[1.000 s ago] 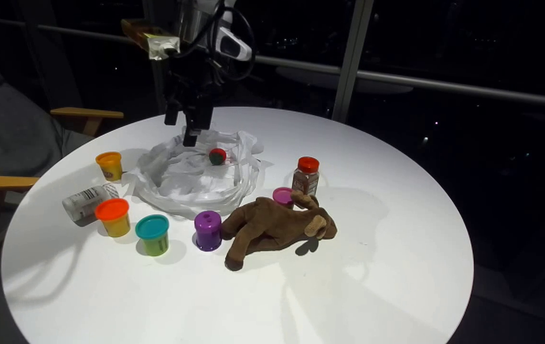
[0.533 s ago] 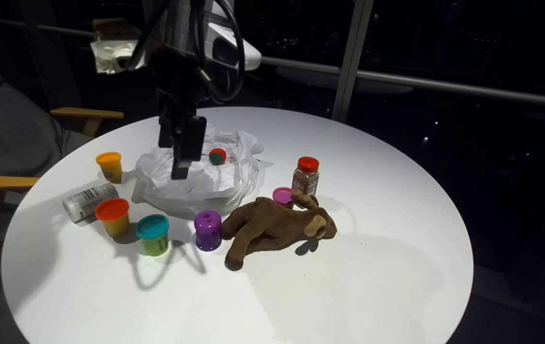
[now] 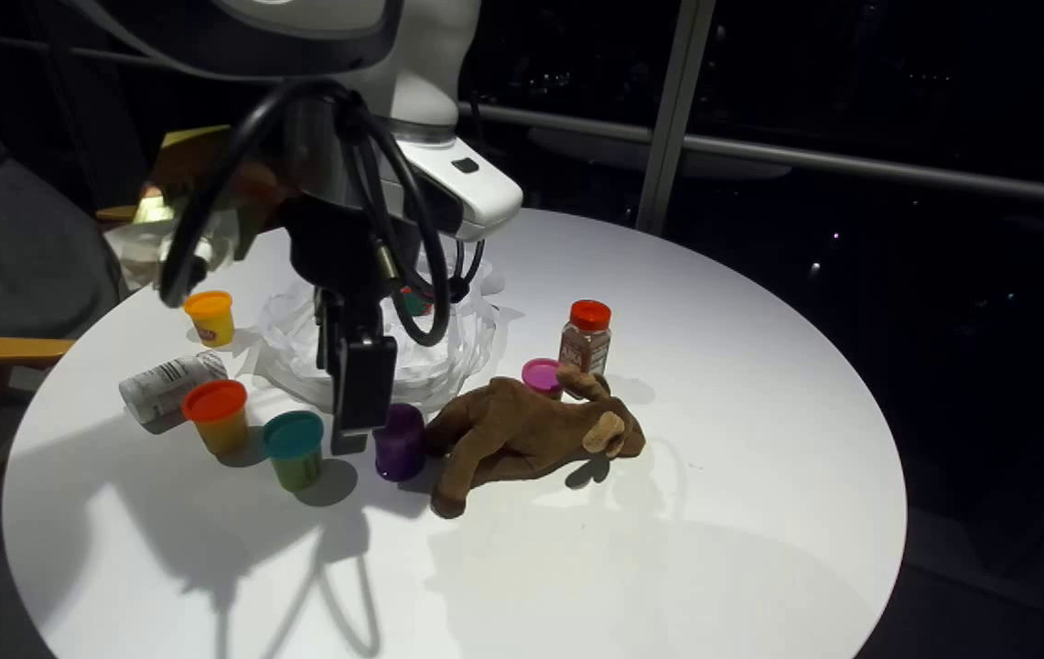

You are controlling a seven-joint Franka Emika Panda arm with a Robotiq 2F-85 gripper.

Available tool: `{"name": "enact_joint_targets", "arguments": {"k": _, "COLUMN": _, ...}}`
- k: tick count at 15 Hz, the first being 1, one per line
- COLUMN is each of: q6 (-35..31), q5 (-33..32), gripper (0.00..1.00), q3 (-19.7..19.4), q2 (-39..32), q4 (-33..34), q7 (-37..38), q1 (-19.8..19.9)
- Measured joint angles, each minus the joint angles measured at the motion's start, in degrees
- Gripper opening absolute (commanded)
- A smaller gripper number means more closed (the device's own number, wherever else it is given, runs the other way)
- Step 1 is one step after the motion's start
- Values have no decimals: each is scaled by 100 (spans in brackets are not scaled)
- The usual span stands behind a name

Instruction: Put the objects on the table in the plastic

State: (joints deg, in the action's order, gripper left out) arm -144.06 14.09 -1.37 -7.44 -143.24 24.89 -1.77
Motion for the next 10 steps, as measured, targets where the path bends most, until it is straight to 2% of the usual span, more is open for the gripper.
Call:
{"name": "enact_joint_targets", "arguments": {"k": 5, "q6": -653, "q5": 0, "gripper": 100, "q3": 1, "q2": -273, "q4": 56, "q7": 4, "q1": -1}}
{"name": "enact_joint_targets", "arguments": {"k": 10, "q6": -765, "q5": 5, "gripper": 100, "q3": 9, "q2": -743, "q4": 339, "q7": 5, "q1": -1}}
